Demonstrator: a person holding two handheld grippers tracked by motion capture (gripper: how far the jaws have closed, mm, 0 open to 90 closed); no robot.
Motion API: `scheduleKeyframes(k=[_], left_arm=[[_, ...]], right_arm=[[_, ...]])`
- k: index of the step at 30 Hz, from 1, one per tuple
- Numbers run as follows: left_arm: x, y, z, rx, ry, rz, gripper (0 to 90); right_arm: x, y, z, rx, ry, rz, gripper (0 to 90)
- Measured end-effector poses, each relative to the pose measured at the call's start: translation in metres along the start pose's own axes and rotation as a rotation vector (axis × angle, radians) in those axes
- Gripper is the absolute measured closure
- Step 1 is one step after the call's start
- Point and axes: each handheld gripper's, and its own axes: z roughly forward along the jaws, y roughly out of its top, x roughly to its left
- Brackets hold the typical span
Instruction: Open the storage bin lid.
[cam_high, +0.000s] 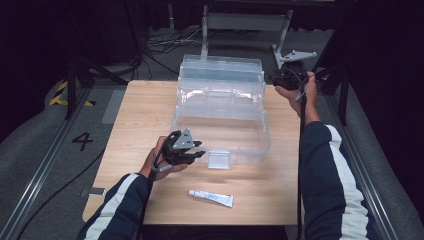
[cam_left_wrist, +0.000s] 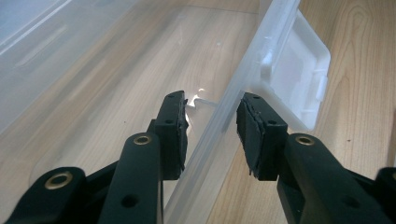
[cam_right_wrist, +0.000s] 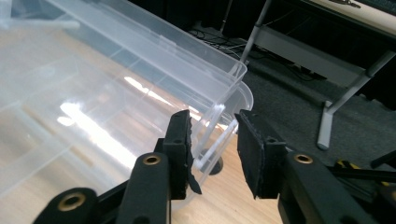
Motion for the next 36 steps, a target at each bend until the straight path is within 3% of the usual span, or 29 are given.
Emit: scheduleKeyframes(k=[2, 13, 24, 36], left_arm=[[-0.001, 0.001, 0.0, 0.016, 0.017, 0.013, 63.2], [0.005, -0.003, -0.004, 0.017, 0.002, 0.004, 63.9], [0.004, -0.003, -0.004, 0.017, 0.002, -0.006, 63.5], [0.004, -0.003, -0.004, 0.018, 0.006, -0.006, 63.2]], right_arm=[[0.003, -0.003, -0.005, -0.002, 0.009, -0.004, 64.3], [0.01, -0.018, -0.033, -0.038, 0.031, -0.009, 57.2], [0.029, -0.031, -0.061, -0.051, 0.066, -0.058, 54.3], [0.037, -0.061, -0.081, -0.061, 0.055, -0.082, 53.5]])
